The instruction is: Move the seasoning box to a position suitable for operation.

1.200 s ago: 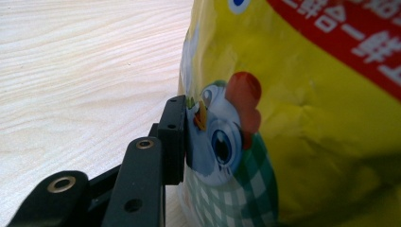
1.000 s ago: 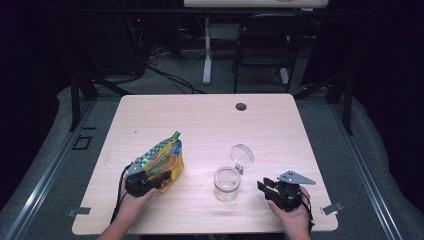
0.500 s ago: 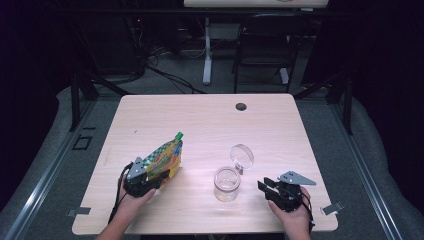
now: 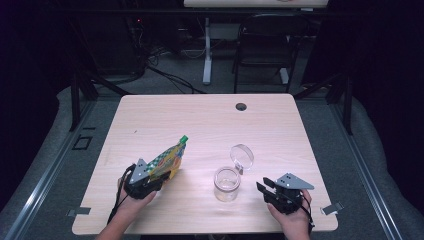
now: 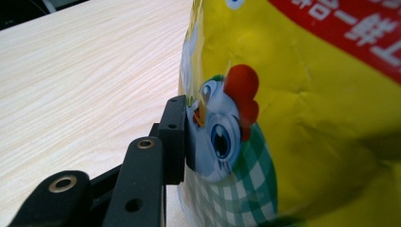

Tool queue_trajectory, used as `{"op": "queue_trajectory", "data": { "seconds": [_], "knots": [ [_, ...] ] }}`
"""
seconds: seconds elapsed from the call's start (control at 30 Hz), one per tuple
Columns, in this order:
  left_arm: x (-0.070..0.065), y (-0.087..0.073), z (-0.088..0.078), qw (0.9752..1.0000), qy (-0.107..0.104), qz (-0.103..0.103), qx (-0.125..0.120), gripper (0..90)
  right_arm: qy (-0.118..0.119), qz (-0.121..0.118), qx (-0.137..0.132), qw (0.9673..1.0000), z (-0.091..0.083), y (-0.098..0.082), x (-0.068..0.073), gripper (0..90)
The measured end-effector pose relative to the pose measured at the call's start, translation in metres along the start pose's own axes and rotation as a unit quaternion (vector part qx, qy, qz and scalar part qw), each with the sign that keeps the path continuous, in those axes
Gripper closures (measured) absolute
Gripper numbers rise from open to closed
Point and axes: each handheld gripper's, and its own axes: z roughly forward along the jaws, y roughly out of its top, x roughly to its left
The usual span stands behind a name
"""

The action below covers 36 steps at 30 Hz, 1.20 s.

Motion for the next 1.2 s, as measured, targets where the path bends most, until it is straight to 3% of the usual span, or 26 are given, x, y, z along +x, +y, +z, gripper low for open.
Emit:
{"op": "queue_trajectory", "data": {
  "seconds": [0.1, 0.17, 0.3, 0.47, 0.57, 0.7, 0.77, 0.87, 0.93, 1.03, 1.13, 1.2],
  "knots": [
    [-0.002, 0.001, -0.001, 1.0, 0.003, 0.005, -0.002, 63.5, -0.001, -0.004, -0.007, 1.0, -0.003, 0.002, 0.002, 67.9],
    [-0.003, 0.002, -0.002, 0.9999, 0.006, 0.008, -0.003, 63.5, 0.002, 0.01, -0.015, 0.9998, -0.007, 0.005, 0.005, 67.9],
    [-0.007, 0.004, -0.004, 0.9997, 0.012, 0.021, -0.002, 63.5, -0.008, 0.01, -0.024, 0.9996, -0.011, 0.008, 0.008, 66.1],
    [-0.011, 0.005, -0.005, 0.9989, 0.018, 0.043, 0.008, 63.6, 0.011, 0.0, -0.017, 0.9998, -0.013, 0.012, 0.01, 63.7],
    [-0.013, 0.005, -0.005, 0.9984, 0.021, 0.051, 0.011, 63.6, 0.008, -0.002, -0.019, 0.9998, -0.014, 0.014, 0.012, 61.5],
    [-0.016, 0.005, -0.006, 0.9978, 0.024, 0.06, 0.014, 63.6, 0.01, -0.023, -0.024, 0.9994, -0.017, 0.019, 0.017, 55.9],
    [-0.018, 0.006, -0.006, 0.9977, 0.024, 0.062, 0.016, 63.6, 0.008, -0.05, -0.016, 0.9986, -0.017, 0.021, 0.022, 54.1],
    [-0.02, 0.006, -0.006, 0.9974, 0.022, 0.067, 0.018, 63.6, 0.011, -0.06, -0.014, 0.998, -0.017, 0.023, 0.025, 53.9],
    [-0.022, 0.006, -0.006, 0.9973, 0.02, 0.069, 0.019, 63.6, 0.015, -0.061, -0.014, 0.9979, -0.017, 0.025, 0.027, 53.2],
    [-0.025, 0.007, -0.006, 0.9969, 0.017, 0.074, 0.019, 63.6, 0.053, -0.04, -0.017, 0.9976, -0.021, 0.033, 0.03, 55.6],
    [-0.029, 0.009, -0.006, 0.9963, 0.014, 0.082, 0.019, 63.6, 0.068, -0.038, -0.026, 0.9966, -0.024, 0.039, 0.033, 58.6],
    [-0.032, 0.009, -0.006, 0.9956, 0.013, 0.091, 0.022, 63.6, 0.075, -0.051, -0.032, 0.9954, -0.028, 0.048, 0.038, 60.1]
  ]
}}
